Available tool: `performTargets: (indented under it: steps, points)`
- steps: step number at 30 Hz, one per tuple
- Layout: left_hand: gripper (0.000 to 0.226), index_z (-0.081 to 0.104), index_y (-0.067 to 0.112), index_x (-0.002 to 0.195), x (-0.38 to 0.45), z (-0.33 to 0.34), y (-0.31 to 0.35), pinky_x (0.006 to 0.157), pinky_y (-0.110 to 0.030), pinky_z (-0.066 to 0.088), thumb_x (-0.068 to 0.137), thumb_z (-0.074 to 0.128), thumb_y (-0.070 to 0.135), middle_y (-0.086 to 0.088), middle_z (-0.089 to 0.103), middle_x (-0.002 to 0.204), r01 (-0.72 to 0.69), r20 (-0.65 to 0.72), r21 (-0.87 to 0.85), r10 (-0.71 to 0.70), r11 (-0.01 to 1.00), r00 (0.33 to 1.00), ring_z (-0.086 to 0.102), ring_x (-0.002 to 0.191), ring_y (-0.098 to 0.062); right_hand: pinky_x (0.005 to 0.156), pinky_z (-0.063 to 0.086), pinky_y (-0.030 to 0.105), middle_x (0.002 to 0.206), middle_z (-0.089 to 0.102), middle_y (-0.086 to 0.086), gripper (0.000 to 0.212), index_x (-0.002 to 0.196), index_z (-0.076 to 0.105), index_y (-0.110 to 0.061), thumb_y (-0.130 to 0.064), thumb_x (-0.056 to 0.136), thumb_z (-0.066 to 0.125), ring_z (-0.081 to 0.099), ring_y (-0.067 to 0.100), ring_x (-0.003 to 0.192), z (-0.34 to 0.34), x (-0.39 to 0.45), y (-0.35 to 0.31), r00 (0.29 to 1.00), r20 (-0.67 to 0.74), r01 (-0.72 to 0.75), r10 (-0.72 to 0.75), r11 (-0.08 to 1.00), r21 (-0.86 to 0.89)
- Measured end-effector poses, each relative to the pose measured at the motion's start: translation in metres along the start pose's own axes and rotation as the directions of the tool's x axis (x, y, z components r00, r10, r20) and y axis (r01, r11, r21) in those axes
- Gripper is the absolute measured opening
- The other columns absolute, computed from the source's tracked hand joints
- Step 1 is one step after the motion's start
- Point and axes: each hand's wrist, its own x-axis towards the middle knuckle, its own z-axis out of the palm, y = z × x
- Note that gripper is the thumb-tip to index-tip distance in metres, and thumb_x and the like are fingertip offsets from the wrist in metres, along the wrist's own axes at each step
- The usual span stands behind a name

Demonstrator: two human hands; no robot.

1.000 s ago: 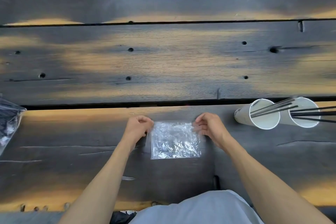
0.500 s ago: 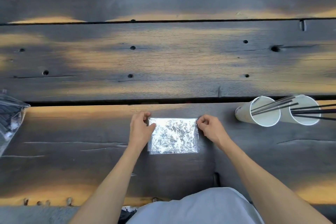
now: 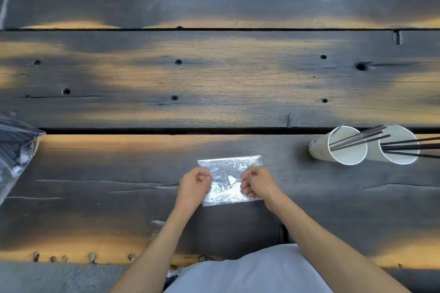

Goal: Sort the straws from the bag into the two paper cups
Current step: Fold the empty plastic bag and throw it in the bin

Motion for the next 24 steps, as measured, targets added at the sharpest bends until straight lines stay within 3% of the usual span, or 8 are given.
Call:
performTargets:
  steps: [3, 5, 8, 11, 14, 18, 22, 24]
  points:
    - [0.006, 0.061, 0.012, 0.08, -0.002, -0.004, -0.001, 0.062, -0.034, 0.048, 0.084, 0.065, 0.011, -0.012, 0.065, 0.075, 0.01, -0.17, 0.068, 0.002, 0.998, 0.985, 0.057, 0.067, -0.021, 0.044, 0.042, 0.027, 0.069, 0.062, 0.012, 0.023, 0.083, 0.059, -0.004, 0.0, 0.092, 0.038, 0.052, 0.019, 0.052, -0.006, 0.001, 0.0, 0.986, -0.148, 0.074, -0.071, 0.997, 0.018]
    - [0.016, 0.055, 0.01, 0.075, -0.004, -0.005, 0.0, 0.059, -0.034, 0.042, 0.081, 0.069, 0.017, -0.007, 0.062, 0.074, 0.065, -0.288, 0.192, -0.007, 0.979, 0.958, 0.053, 0.071, -0.022, 0.056, 0.047, 0.035, 0.078, 0.066, 0.009, 0.023, 0.081, 0.058, -0.011, -0.003, 0.09, 0.038, 0.058, 0.023, 0.065, -0.013, -0.001, 0.002, 0.939, -0.323, 0.093, -0.121, 0.991, -0.101]
    - [0.019, 0.056, 0.017, 0.079, -0.008, -0.004, -0.003, 0.063, -0.032, 0.038, 0.078, 0.072, 0.026, -0.001, 0.063, 0.083, 0.171, -0.29, 0.277, -0.087, 0.946, 0.953, 0.05, 0.081, -0.022, 0.069, 0.036, 0.032, 0.095, 0.058, 0.003, 0.019, 0.087, 0.054, -0.014, -0.001, 0.086, 0.039, 0.049, 0.025, 0.086, -0.022, -0.012, 0.006, 0.877, -0.449, 0.023, -0.173, 0.947, -0.321]
    - [0.017, 0.06, 0.02, 0.081, -0.013, 0.0, -0.006, 0.069, -0.032, 0.038, 0.078, 0.074, 0.031, 0.0, 0.064, 0.087, 0.214, -0.272, 0.307, -0.13, 0.927, 0.953, 0.049, 0.086, -0.023, 0.069, 0.035, 0.032, 0.096, 0.056, 0.003, 0.016, 0.091, 0.055, -0.012, -0.004, 0.086, 0.042, 0.048, 0.026, 0.088, -0.023, -0.017, 0.015, 0.899, -0.414, -0.026, -0.143, 0.926, -0.377]
    - [0.026, 0.054, 0.017, 0.062, -0.017, 0.006, -0.013, 0.065, -0.033, 0.041, 0.073, 0.077, 0.024, -0.001, 0.058, 0.07, 0.211, -0.209, 0.138, -0.18, 0.968, 0.961, 0.055, 0.076, -0.028, 0.062, 0.035, 0.033, 0.083, 0.057, 0.006, 0.012, 0.08, 0.052, -0.009, -0.004, 0.082, 0.042, 0.05, 0.028, 0.081, -0.021, -0.016, 0.025, 0.916, -0.376, 0.002, -0.139, 0.939, -0.343]
    - [0.03, 0.05, 0.015, 0.064, -0.023, 0.006, -0.021, 0.059, -0.03, 0.03, 0.077, 0.077, 0.017, -0.009, 0.045, 0.066, 0.2, -0.053, -0.118, -0.207, 0.973, 0.977, 0.038, 0.064, -0.02, 0.055, 0.028, 0.032, 0.069, 0.044, 0.003, 0.014, 0.071, 0.041, -0.016, -0.004, 0.077, 0.042, 0.038, 0.022, 0.067, -0.022, -0.022, 0.031, 0.925, -0.347, 0.039, -0.156, 0.946, -0.322]
    - [0.042, 0.04, 0.018, 0.058, -0.032, 0.008, -0.03, 0.064, -0.031, 0.037, 0.083, 0.073, 0.013, -0.001, 0.036, 0.059, 0.212, -0.007, -0.235, -0.22, 0.949, 0.975, 0.038, 0.066, -0.021, 0.057, 0.032, 0.03, 0.065, 0.047, 0.006, 0.009, 0.066, 0.046, -0.016, -0.01, 0.071, 0.05, 0.039, 0.02, 0.061, -0.026, -0.02, 0.04, 0.954, -0.277, 0.041, -0.118, 0.963, -0.267]
    - [0.038, 0.041, 0.018, 0.062, -0.039, 0.01, -0.035, 0.067, -0.033, 0.039, 0.084, 0.071, 0.015, -0.001, 0.035, 0.06, 0.213, -0.007, -0.293, -0.225, 0.932, 0.974, 0.037, 0.066, -0.021, 0.055, 0.032, 0.028, 0.061, 0.05, 0.007, 0.016, 0.058, 0.049, -0.015, -0.011, 0.073, 0.055, 0.04, 0.021, 0.055, -0.028, -0.026, 0.041, 0.96, -0.249, 0.056, -0.129, 0.959, -0.279]
